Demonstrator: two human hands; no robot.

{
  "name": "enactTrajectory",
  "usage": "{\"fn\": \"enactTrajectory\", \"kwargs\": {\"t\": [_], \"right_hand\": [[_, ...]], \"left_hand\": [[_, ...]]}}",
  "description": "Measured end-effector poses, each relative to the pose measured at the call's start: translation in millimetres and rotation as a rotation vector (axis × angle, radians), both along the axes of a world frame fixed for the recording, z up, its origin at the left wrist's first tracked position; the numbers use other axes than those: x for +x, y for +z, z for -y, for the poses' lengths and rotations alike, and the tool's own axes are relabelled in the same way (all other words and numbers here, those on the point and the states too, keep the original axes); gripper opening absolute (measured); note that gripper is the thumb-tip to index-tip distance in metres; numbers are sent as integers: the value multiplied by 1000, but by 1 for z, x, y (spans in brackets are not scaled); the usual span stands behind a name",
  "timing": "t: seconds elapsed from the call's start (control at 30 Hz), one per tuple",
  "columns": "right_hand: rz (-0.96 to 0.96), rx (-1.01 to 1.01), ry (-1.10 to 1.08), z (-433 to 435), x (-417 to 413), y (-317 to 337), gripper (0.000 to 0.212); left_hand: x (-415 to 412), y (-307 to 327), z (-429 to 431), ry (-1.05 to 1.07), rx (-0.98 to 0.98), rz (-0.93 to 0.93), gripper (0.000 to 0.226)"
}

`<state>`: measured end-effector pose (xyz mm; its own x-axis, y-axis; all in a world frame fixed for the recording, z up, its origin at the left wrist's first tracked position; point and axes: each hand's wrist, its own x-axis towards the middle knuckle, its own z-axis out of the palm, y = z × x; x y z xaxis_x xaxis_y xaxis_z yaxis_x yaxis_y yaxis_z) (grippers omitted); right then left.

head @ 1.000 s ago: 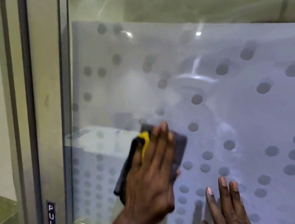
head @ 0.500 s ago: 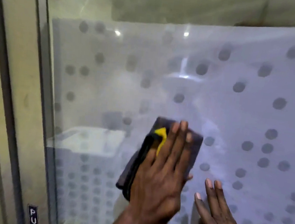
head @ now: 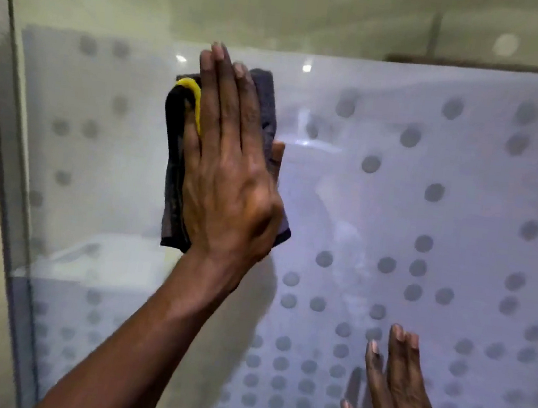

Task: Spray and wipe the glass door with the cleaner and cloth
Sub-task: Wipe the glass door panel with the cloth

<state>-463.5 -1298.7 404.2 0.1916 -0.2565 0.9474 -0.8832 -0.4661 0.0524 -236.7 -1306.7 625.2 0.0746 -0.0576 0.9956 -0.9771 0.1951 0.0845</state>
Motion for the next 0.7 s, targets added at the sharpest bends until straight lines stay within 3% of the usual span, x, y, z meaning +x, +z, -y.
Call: {"fn": "enactTrajectory", "kwargs": {"t": [0.1, 0.33, 0.43, 0.6, 0.7], "right_hand": [[-15, -7, 33, 4, -4, -7, 63], [19, 46, 106, 1, -10, 1, 62], [108, 45, 70, -13, -15, 3, 63], [200, 36, -89, -22, -34, 1, 63], [190, 63, -91, -21, -45, -6, 67]], "left_hand": [[-11, -22, 2, -5, 22, 170, 69], [-39, -171, -8, -23, 200, 428, 67], [-37, -138, -9, -49, 168, 347, 65], [-36, -14, 2, -5, 15, 207, 66], [-48, 25, 6, 16, -11, 153, 69]]}}
